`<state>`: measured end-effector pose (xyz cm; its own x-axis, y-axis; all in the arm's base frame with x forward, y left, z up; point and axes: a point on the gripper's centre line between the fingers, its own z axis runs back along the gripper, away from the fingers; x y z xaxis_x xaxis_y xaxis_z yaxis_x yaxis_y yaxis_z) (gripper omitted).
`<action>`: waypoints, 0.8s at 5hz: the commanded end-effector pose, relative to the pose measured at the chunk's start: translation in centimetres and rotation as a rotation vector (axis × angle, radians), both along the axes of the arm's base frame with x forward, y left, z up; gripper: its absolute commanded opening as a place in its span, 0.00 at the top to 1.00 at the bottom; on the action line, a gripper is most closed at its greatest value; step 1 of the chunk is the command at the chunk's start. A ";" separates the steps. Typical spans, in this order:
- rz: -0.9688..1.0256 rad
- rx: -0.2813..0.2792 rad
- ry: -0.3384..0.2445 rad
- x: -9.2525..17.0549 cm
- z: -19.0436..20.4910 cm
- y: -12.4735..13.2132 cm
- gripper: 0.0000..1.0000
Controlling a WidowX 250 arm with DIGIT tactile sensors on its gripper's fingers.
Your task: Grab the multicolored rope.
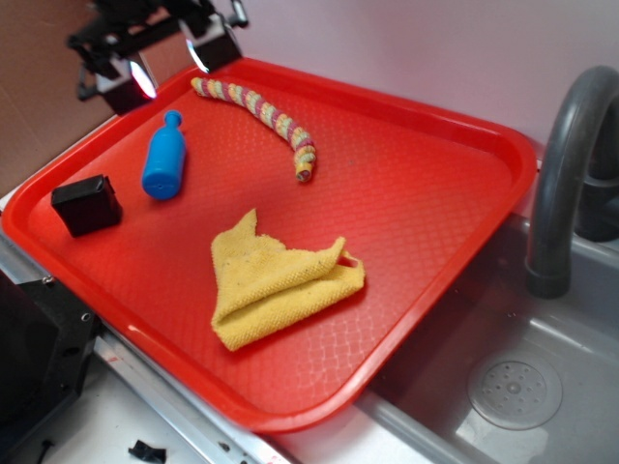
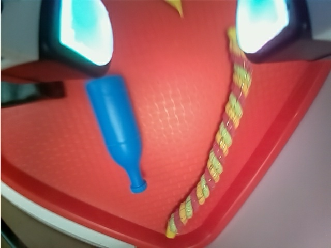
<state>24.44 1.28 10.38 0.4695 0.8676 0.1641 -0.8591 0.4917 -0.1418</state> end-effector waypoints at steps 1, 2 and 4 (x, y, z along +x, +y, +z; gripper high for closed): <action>0.071 -0.031 -0.036 4.7 -2.1 1.9 0.00; 0.108 -0.063 -0.003 6.2 -3.7 2.9 0.00; 0.117 -0.045 0.051 7.1 -6.5 3.2 0.00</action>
